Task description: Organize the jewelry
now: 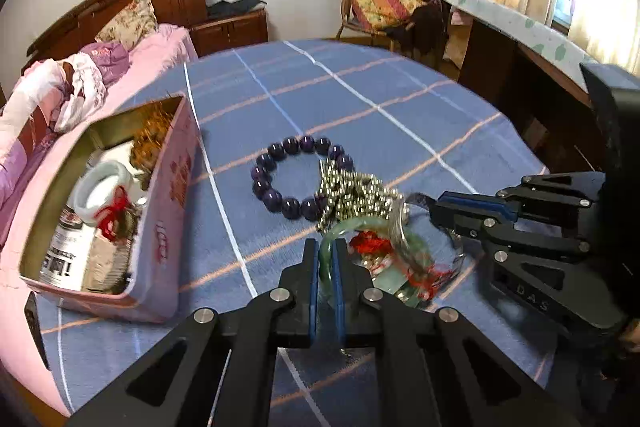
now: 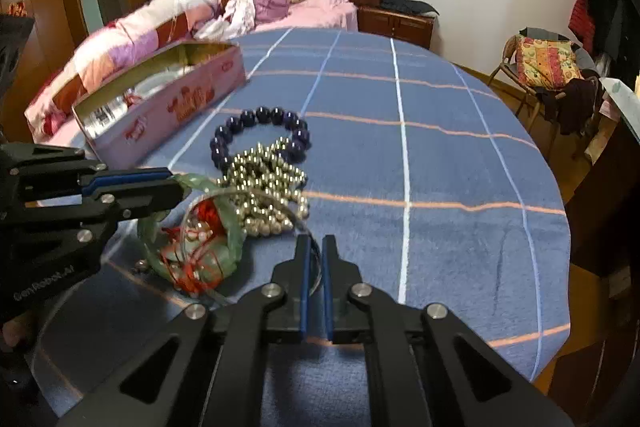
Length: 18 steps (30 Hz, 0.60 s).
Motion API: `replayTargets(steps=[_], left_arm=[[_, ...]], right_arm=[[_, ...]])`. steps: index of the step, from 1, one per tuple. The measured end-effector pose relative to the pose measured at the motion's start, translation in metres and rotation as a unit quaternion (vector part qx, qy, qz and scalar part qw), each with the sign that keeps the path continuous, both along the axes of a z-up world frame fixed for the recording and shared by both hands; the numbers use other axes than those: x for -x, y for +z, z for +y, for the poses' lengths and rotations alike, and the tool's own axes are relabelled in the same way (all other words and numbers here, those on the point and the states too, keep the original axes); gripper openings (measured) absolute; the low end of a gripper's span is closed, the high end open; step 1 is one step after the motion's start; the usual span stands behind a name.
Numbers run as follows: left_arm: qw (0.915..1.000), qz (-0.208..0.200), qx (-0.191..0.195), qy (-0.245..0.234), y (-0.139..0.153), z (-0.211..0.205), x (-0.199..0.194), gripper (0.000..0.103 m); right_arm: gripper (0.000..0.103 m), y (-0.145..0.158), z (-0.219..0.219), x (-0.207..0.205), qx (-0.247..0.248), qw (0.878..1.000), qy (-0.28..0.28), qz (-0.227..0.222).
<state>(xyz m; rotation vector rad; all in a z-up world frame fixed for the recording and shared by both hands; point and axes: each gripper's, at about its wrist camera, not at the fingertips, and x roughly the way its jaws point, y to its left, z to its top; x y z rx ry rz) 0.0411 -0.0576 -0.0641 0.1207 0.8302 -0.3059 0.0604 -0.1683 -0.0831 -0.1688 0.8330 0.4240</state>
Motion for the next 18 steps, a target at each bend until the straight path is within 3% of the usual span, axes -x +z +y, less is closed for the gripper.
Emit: replayTargets(steps=[11,18], left_arm=[[0.9979,-0.063,0.013,-0.002,0.042,0.005,0.021,0.005],[0.9961,-0.082,0.033,0.006,0.063,0.014,0.027,0.005]], right_arm=[[0.008,0.023,-0.016,-0.002,-0.036,0.999,-0.025,-0.026],[0.006,0.037,-0.022,0.000,-0.057,0.997,-0.028,-0.043]])
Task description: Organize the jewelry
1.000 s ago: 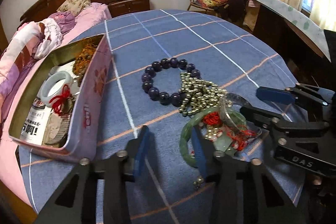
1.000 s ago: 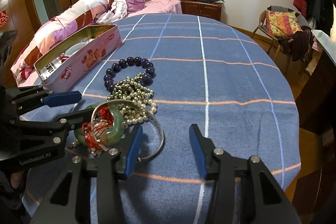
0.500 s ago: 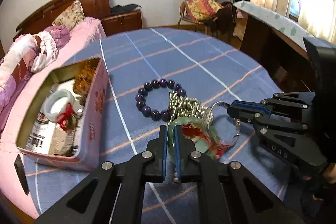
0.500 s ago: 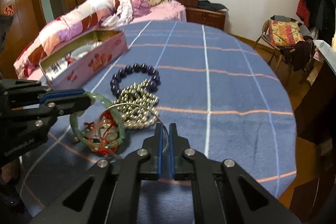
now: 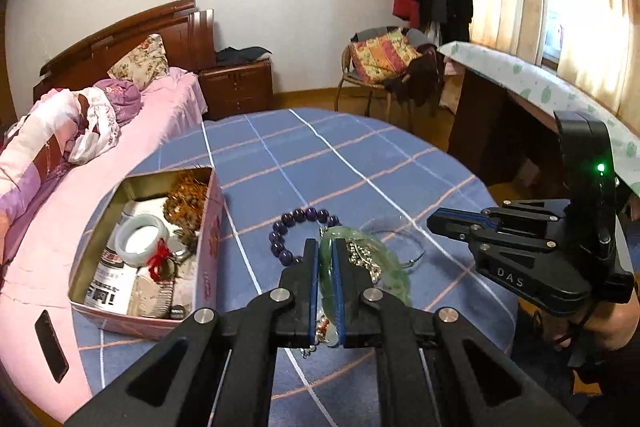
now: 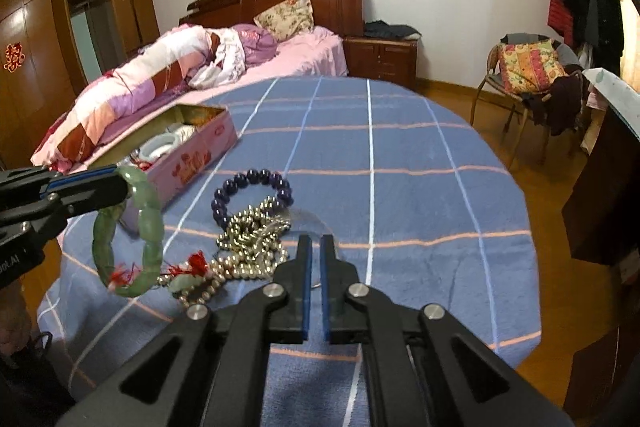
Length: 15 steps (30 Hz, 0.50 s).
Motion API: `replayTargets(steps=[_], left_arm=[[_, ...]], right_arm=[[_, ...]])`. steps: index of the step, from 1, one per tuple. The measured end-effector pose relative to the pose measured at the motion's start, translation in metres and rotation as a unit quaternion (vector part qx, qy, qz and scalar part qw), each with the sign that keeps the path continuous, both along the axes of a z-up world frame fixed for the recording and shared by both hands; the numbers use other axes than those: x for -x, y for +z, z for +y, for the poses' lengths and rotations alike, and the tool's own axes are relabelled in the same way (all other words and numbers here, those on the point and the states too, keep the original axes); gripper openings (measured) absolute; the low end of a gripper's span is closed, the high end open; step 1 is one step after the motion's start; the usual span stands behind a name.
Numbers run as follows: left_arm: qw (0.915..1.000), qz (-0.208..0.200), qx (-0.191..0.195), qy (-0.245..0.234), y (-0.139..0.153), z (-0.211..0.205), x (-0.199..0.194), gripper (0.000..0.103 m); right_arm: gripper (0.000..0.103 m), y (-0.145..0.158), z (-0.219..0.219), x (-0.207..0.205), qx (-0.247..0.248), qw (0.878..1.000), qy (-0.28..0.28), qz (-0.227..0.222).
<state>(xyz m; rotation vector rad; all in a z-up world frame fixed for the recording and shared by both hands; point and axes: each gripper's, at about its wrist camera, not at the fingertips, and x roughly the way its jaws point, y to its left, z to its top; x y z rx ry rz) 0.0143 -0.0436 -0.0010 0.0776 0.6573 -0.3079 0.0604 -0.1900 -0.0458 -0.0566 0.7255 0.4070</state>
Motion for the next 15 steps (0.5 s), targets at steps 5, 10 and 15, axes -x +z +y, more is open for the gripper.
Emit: replayTargets(steps=[5,10,15], left_arm=[[0.9999,-0.008,0.006,0.008,0.007,0.005,0.002,0.005],[0.9997,-0.014,0.011,0.015,0.012,0.009,0.001,0.005],[0.9996,-0.020,0.015,0.016,0.018,0.011,0.000,0.005]], right_arm=[[0.006,0.005,0.000,-0.001,-0.003,1.000,0.002,-0.003],[0.018,-0.010,0.004,-0.009,0.010,1.000,0.003,0.022],[0.059,-0.022,0.008,-0.013,0.026,0.999,0.002,0.041]])
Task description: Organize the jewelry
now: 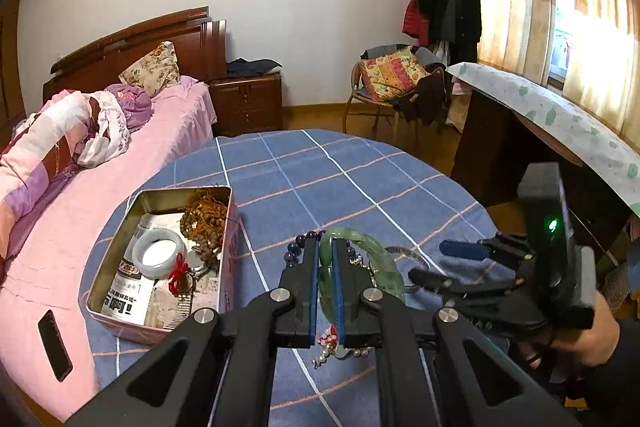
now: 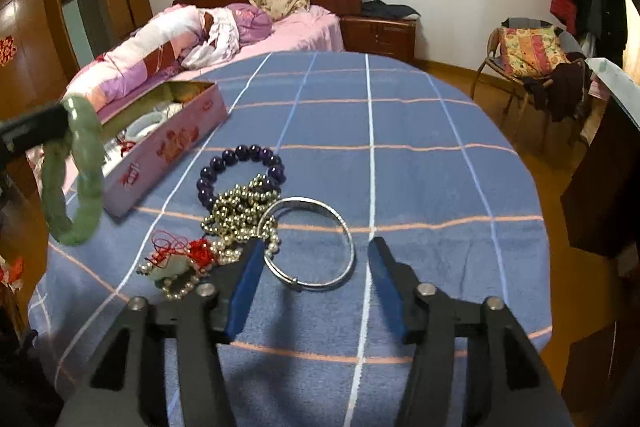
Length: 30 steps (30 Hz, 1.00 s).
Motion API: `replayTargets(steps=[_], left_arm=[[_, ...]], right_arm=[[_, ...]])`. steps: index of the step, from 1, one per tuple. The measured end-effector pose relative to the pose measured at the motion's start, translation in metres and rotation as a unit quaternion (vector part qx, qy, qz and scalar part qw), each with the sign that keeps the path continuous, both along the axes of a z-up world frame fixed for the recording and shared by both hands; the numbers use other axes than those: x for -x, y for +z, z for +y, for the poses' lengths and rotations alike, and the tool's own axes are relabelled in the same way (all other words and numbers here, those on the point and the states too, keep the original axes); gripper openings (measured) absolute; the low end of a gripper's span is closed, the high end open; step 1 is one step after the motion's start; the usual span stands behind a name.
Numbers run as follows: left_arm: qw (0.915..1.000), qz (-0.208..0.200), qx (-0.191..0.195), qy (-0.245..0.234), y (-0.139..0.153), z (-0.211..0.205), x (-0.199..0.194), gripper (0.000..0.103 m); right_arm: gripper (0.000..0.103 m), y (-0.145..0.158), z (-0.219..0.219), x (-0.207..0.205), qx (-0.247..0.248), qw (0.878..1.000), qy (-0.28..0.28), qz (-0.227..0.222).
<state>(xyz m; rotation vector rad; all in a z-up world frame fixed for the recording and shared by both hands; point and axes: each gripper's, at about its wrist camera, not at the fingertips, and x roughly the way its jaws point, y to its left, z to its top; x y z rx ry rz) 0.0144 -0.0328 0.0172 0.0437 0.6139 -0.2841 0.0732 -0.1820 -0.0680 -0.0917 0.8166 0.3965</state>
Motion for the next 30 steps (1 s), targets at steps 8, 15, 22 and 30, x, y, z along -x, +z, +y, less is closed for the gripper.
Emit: replayTargets(steps=[8,15,22,30], left_arm=[[0.9999,-0.008,0.010,0.009,0.011,0.009,-0.003,0.005],[0.9998,-0.011,0.009,0.014,0.013,0.013,-0.008,0.005],[0.9997,-0.010,0.009,0.019,0.012,0.018,-0.009,0.005],[0.9992,-0.014,0.012,0.035,0.016,0.034,-0.014,0.005]], right_arm=[[0.072,-0.008,0.012,-0.013,0.025,0.999,0.026,0.017],[0.065,-0.016,0.013,-0.016,0.032,0.998,0.038,0.034],[0.064,-0.009,0.007,-0.012,0.018,0.999,0.026,0.024],[0.058,0.020,0.008,-0.009,0.011,1.000,0.015,-0.016]])
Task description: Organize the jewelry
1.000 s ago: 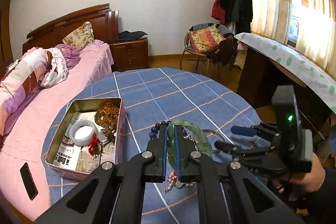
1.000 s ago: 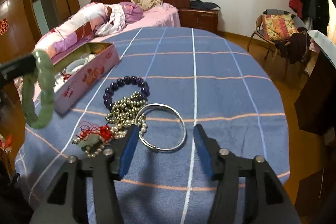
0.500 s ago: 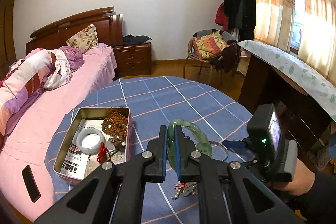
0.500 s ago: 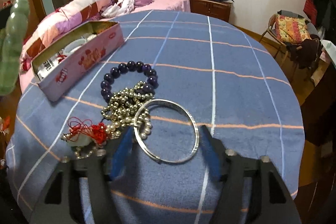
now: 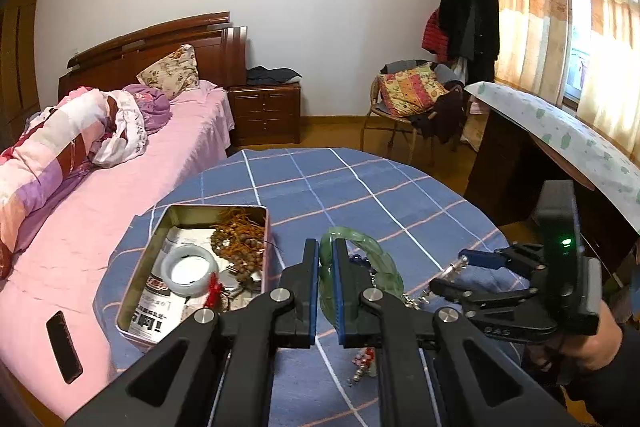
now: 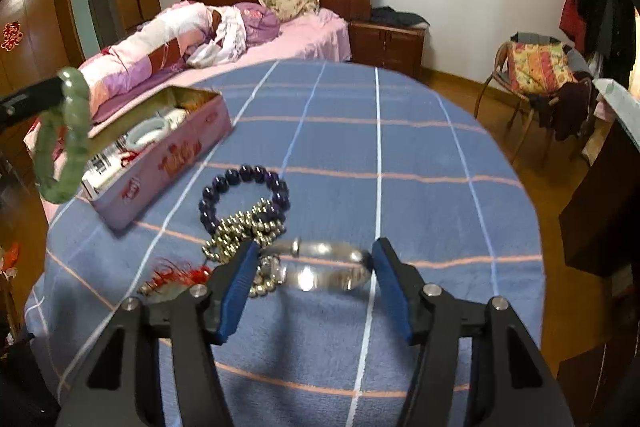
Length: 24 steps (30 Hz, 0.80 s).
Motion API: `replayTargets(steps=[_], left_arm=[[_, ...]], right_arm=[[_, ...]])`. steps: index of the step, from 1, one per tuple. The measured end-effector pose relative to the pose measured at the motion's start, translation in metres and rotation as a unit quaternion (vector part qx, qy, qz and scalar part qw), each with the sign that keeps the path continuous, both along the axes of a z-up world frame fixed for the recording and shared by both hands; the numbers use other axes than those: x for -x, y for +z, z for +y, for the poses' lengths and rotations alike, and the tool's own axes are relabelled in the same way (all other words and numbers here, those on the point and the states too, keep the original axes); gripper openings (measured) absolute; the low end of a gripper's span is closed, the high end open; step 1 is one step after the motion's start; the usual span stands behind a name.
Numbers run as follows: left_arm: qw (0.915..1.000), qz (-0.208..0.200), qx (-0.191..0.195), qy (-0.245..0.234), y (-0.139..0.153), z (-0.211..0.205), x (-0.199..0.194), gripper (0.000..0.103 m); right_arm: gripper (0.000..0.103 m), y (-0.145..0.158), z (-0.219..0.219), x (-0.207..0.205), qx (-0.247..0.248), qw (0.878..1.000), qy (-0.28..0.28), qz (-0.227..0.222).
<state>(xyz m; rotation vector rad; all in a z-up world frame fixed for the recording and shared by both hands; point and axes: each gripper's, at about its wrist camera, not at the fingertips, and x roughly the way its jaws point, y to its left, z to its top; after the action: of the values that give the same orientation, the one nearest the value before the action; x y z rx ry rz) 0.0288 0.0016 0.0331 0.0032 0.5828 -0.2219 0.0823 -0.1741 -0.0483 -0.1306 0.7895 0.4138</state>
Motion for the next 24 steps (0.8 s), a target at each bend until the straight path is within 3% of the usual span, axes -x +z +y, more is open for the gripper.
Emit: replayTargets(steps=[1,2,8,9,10,11,15,19,24], left_arm=[[1.0000,0.000,0.000,0.002,0.000,0.001,0.000,0.005],[1.0000,0.000,0.000,0.005,0.000,0.005,-0.001,0.005],[0.9998,0.001,0.007,0.017,-0.001,0.020,-0.005,0.005],[0.9998,0.000,0.008,0.019,-0.001,0.022,-0.004,0.005],[0.9998,0.001,0.009,0.020,-0.002,0.023,-0.005,0.005],[0.9997,0.002,0.009,0.021,-0.004,0.025,-0.006,0.005],[0.9995,0.011,0.007,0.029,-0.012,0.032,-0.007,0.005],[0.9992,0.019,0.002,0.035,-0.018,0.038,-0.004,0.005],[0.9989,0.025,0.002,0.039,-0.024,0.043,-0.002,0.005]], right_arm=[[0.020,0.003,0.002,0.000,-0.001,1.000,0.000,-0.004],[0.013,0.006,0.004,-0.002,0.005,1.000,-0.001,-0.008],[0.014,0.009,0.015,-0.011,0.005,1.000,0.014,0.002],[0.023,0.007,0.017,-0.013,0.004,1.000,0.016,0.010],[0.048,0.004,0.019,-0.014,0.011,1.000,0.014,0.011],[0.058,0.003,0.019,-0.012,0.018,1.000,0.013,0.008],[0.059,-0.003,0.026,-0.005,0.029,0.999,0.022,0.022],[0.086,-0.011,0.033,0.022,0.062,0.996,0.058,0.015],[0.086,-0.035,0.028,0.024,0.092,0.994,0.054,0.037]])
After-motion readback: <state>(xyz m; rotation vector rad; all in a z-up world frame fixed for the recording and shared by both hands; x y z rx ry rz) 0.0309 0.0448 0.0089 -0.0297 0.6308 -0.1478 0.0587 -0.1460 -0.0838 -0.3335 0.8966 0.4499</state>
